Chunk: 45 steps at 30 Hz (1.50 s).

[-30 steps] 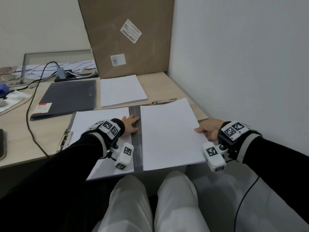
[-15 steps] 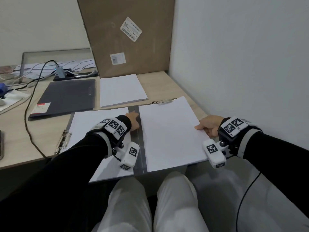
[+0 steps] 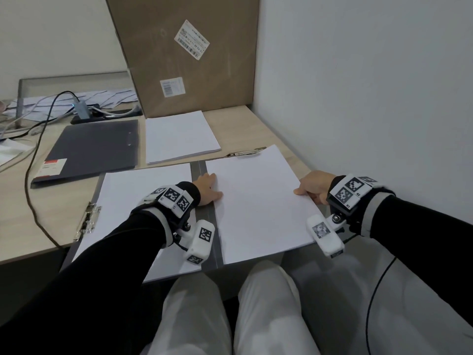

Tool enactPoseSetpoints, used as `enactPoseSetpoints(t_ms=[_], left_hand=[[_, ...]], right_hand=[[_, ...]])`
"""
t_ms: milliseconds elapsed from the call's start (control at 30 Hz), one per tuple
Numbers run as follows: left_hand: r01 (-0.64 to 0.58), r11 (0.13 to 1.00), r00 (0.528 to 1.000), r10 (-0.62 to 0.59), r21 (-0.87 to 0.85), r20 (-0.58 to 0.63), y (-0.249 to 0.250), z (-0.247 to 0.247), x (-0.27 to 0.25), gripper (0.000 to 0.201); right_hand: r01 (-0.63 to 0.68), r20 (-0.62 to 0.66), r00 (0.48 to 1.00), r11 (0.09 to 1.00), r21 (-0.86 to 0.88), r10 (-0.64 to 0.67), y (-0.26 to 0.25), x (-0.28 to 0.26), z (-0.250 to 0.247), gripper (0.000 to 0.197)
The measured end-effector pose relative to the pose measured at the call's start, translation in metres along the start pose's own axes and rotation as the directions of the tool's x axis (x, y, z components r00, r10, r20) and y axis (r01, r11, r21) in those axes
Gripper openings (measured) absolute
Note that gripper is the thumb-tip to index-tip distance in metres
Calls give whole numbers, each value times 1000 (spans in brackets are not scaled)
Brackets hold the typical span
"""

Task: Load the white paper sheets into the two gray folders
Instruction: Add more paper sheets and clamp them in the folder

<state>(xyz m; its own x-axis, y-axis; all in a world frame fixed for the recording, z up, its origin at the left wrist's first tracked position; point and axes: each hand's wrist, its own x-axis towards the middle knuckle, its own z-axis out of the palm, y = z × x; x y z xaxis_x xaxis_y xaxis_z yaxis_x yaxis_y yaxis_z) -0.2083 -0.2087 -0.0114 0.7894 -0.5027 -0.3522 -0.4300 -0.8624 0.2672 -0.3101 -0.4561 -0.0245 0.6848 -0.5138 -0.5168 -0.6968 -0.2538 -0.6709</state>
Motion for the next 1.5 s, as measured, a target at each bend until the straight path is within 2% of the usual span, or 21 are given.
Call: enactPoseSetpoints(t_ms=[200, 333, 433, 500, 567, 633, 800, 967, 1100, 1133, 1233, 1333, 1433, 1500], left_hand=[[8, 998, 999, -10, 70, 30, -2, 4, 8, 63], [34, 997, 999, -35, 73, 19, -2, 6, 11, 54], [49, 998, 999, -49, 47, -2, -1, 8, 13, 53], [53, 998, 999, -52, 33, -12, -1, 9, 15, 54], [54, 998, 999, -54, 24, -6, -2, 10, 17, 55], [53, 999, 999, -53, 14, 1, -3, 10, 19, 55], [5, 1000, 1000, -5, 2, -9, -9, 13, 23, 55], [-26, 1000, 999, 26, -6, -31, -12, 16, 24, 52], [-23, 999, 999, 22, -48, -31, -14, 16, 26, 45], [-33, 998, 999, 31, -62, -33, -15, 16, 26, 46], [-57, 994, 998, 56, -97, -18, -18, 16, 27, 59], [-17, 999, 1000, 17, -44, -4, -17, 18, 26, 70], [-6, 1000, 1000, 6, -23, -1, -14, 17, 23, 67], [-13, 1000, 1000, 13, -21, 3, -11, 15, 21, 67]], right_hand=[[25, -45, 999, 995, -92, -29, -4, 0, -1, 21], [44, -79, 995, 980, -194, -60, -11, -3, 0, 21], [48, -121, 989, 950, -310, -89, -16, -3, 3, 7], [62, -136, 984, 934, -352, -116, -18, -2, 4, 7], [87, -155, 975, 913, -399, -161, -19, -1, 4, 17], [111, -161, 966, 888, -446, -201, -19, -1, 3, 9], [167, -149, 952, 859, -484, -269, -19, 4, 5, 10], [176, -123, 955, 850, -496, -270, -15, 1, 9, 9], [198, -108, 957, 877, -437, -270, -11, 4, 7, 10], [209, -107, 955, 885, -416, -276, -11, 3, 7, 4], [220, -101, 956, 898, -381, -277, -8, 4, 7, 21], [246, -104, 945, 884, -398, -309, -6, 5, 8, 43], [213, -98, 953, 862, -461, -288, -10, 2, 8, 46], [209, -100, 944, 805, -556, -314, -16, -1, 6, 31]])
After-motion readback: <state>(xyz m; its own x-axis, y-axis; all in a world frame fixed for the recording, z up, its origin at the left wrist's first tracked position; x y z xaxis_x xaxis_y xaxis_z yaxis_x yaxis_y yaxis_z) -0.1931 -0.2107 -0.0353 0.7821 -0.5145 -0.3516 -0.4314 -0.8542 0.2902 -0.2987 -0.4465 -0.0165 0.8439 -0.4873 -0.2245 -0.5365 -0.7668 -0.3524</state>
